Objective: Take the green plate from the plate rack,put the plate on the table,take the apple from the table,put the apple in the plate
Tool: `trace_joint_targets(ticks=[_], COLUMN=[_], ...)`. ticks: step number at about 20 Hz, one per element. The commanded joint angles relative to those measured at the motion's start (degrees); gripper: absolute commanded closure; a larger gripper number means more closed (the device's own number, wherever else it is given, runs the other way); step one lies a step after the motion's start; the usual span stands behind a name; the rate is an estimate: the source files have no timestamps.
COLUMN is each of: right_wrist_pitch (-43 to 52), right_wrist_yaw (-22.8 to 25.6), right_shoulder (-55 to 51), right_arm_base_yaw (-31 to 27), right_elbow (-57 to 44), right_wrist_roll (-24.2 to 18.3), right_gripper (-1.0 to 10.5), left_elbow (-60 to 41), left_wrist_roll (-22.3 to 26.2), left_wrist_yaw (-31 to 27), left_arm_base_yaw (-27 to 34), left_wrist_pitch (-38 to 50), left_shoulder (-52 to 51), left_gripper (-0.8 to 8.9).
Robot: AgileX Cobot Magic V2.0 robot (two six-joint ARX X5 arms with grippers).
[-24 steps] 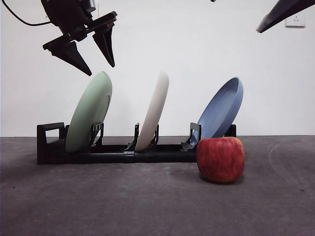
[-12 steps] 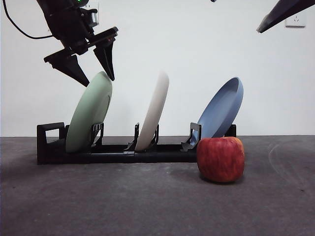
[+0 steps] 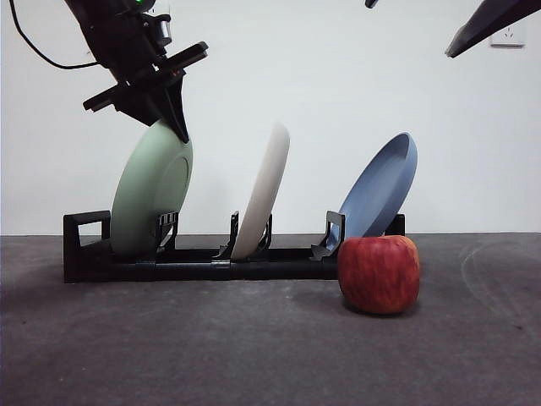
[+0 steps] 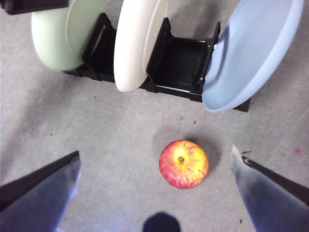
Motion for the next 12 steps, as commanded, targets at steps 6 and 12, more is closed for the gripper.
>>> trace_joint_targets(ticks=[6,12], right_wrist_pitch=[0.20,0.31], right_wrist_yaw=[0.09,0.13], right_shoulder=[0.22,0.22], right_arm_base_yaw=[0.04,0.04], right_elbow=[0.24,0.24], right_wrist_roll=[0.28,0.26], right_gripper=[4.1,4.1], left_elbow=[6.49,25.46], left_wrist_roll=[0.74,1.05], left_wrist_yaw=[3.87,4.07], left_arm_base_yaw=[0.28,-0.31], left_wrist_pitch=[-0.74,-10.27], left_shoulder=[0.61,0.61], left_gripper=[8.26,8.26])
